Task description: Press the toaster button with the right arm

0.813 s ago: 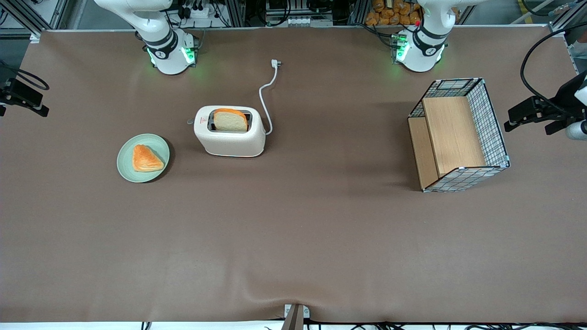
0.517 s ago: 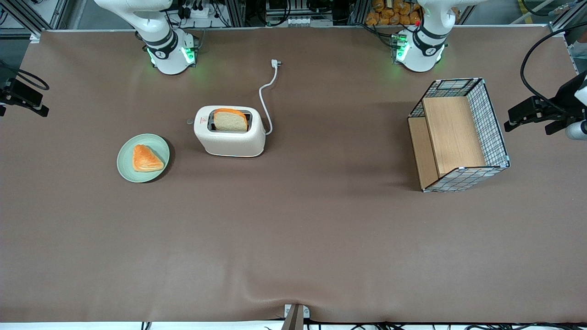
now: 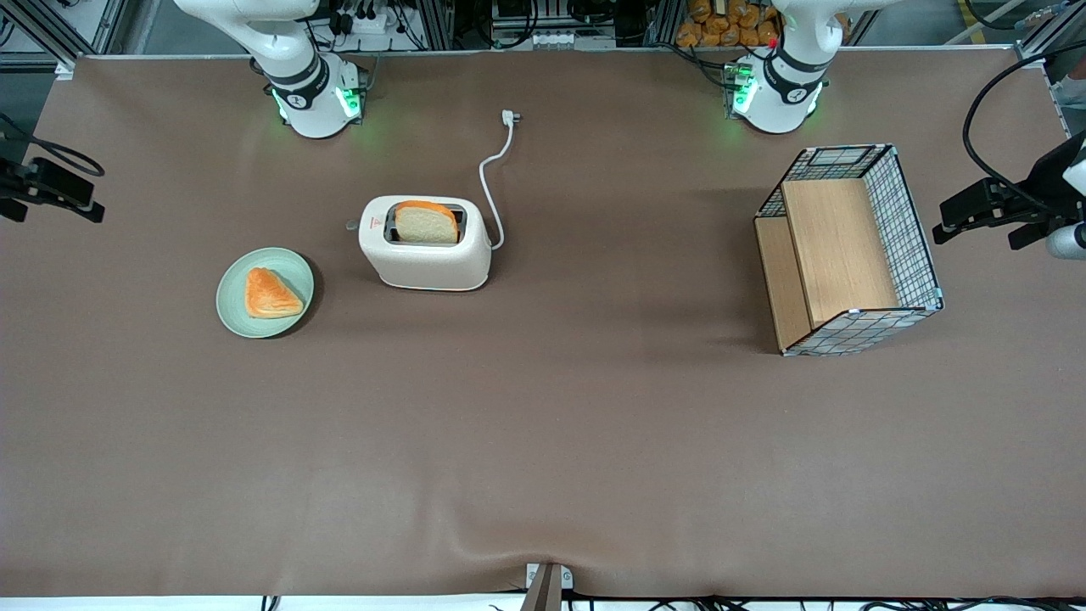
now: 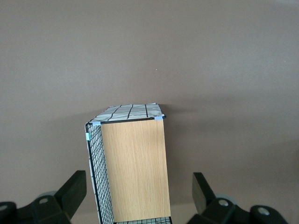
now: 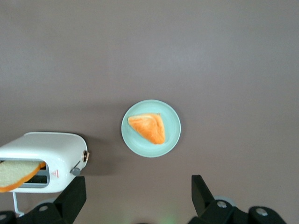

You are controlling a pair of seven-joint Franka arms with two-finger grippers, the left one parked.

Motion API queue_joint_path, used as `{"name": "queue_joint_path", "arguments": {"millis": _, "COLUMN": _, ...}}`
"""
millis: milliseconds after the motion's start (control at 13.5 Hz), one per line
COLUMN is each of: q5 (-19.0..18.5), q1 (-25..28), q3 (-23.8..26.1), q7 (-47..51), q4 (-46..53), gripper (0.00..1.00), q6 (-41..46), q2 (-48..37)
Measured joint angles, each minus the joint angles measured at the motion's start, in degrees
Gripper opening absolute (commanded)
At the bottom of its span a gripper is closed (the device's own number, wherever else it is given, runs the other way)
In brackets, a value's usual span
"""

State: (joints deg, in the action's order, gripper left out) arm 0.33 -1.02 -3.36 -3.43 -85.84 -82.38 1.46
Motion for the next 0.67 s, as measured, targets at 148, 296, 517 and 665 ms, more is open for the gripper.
{"name": "queue_joint_path", "arguments": {"millis": 148, "q5": 0.77, "q1": 0.5, "q3": 0.05, "q7": -0.08, "q4": -1.21, "gripper": 0.79, "q6": 0.69, "q2": 0.87}}
{"name": "queue_joint_path", "arguments": {"millis": 296, "q5": 2.19, "q1": 1.0, "q3": 0.09, "q7": -0.08, "q4": -3.12, "gripper": 0.41, "q6": 0.99, "q2": 1.04}}
{"name": "queue_joint_path", "arguments": {"millis": 517, "q5": 4.51, "q1": 1.18, "q3": 0.11, "q7": -0.07, "q4": -6.67, "gripper": 0.0, "q6": 2.17, "q2": 1.04}}
{"name": "queue_joint_path", "arguments": {"millis": 665, "q5": 6.0, "q1": 1.82, "q3": 0.13, "q7": -0.06, "q4": -8.82, "gripper": 0.0, "q6": 3.41, "q2": 1.0}}
